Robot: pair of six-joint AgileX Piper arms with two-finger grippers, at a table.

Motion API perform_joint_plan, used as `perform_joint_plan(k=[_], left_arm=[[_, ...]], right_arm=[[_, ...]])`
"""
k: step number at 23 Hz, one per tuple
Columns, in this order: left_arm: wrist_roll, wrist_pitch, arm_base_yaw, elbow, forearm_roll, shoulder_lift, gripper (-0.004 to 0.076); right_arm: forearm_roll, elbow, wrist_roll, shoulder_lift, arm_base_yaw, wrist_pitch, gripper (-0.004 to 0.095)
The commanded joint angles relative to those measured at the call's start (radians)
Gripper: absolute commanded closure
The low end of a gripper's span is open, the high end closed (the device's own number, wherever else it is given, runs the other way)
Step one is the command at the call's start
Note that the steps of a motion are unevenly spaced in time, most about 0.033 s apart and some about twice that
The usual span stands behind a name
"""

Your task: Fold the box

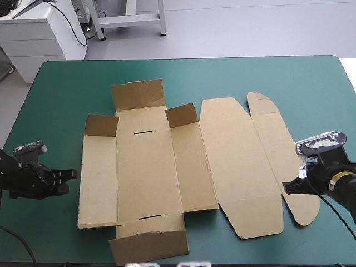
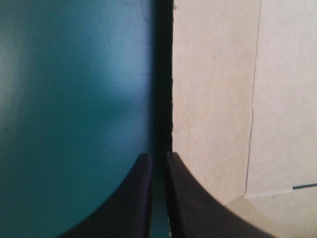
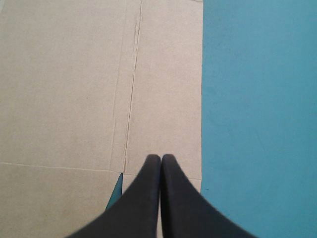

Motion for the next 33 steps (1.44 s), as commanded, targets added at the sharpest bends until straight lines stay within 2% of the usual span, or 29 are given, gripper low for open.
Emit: perform_joint_plan(k=[1,4,5,8,14,17,20,23,27,33], left_arm=[[0.013,-0.002,0.002,0.049,-0.059,-0.019,0.0546],[0.026,-0.033,0.002,0.098,-0.064,-0.017,0.0367],[0.031,-0.059,0.002,0.124,-0.077,-0.017,0.0253],[0.06,-0.083,0.002,0.142,-0.101,-0.017,0.0162],[0.119,-0.117,0.006,0.193,-0.137,0.015,0.0156],[0.236,-0.124,0.006,0.217,-0.305,0.096,0.0156],[0.338,-0.072,0.006,0.218,-0.439,0.175,0.0156],[0.343,-0.056,0.006,0.223,-0.46,0.192,0.0157],[0.343,0.015,0.006,0.223,-0.488,0.192,0.0157],[0.34,-0.012,0.006,0.223,-0.517,0.192,0.0178]], right_arm=[[-0.02,-0.025,-0.004,-0.006,-0.008,-0.043,0.0924],[-0.02,-0.025,-0.004,-0.006,-0.008,-0.043,0.0924],[-0.02,-0.025,-0.004,-0.006,-0.008,-0.043,0.0924],[-0.02,-0.025,-0.004,-0.006,-0.008,-0.036,0.0924],[-0.02,-0.025,-0.004,-0.006,-0.008,-0.03,0.0924],[-0.02,-0.025,-0.004,-0.006,-0.008,-0.03,0.0924],[-0.018,-0.025,-0.004,-0.006,-0.008,-0.03,0.0924],[-0.014,-0.025,-0.004,-0.006,-0.008,-0.03,0.0924],[-0.014,-0.025,-0.004,-0.006,-0.008,-0.03,0.0924],[-0.014,-0.025,-0.004,-0.006,-0.008,-0.032,0.0924]])
